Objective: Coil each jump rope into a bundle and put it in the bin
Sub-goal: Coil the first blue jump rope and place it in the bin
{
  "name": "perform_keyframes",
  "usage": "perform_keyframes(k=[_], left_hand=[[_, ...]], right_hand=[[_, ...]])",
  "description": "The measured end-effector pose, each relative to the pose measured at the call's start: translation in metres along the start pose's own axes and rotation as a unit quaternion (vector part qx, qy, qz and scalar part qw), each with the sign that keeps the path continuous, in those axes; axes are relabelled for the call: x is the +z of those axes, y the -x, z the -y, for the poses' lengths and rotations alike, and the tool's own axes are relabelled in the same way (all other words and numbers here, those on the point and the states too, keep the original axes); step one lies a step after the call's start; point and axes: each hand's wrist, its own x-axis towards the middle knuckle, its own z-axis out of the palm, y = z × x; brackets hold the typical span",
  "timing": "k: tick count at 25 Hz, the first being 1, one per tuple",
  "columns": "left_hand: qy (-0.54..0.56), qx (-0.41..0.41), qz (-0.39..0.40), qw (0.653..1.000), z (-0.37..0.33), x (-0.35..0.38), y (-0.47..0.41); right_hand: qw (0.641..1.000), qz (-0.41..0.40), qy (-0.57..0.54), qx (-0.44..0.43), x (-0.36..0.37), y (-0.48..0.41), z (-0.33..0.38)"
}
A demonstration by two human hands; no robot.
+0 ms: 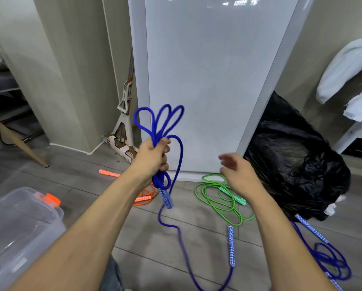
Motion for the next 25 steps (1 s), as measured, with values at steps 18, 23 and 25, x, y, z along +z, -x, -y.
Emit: perform_keyframes(k=[18,23,25], left_hand=[[0.065,-0.003,-0.112,0.992,0.003,-0.012,-0.009],[0.036,-0.034,-0.039,0.998,0.007,0.001,0.0],[0.025,-0.04,-0.006,0.999,0.009,0.004,0.006]], right_hand=[[0.984,0.103,0.057,0.132,-0.007,0.014,0.01],[0.978,0.011,-0.195,0.067,0.002,0.014,0.037],[0.985,-0.021,-0.168,-0.016,0.008,0.02,0.042]])
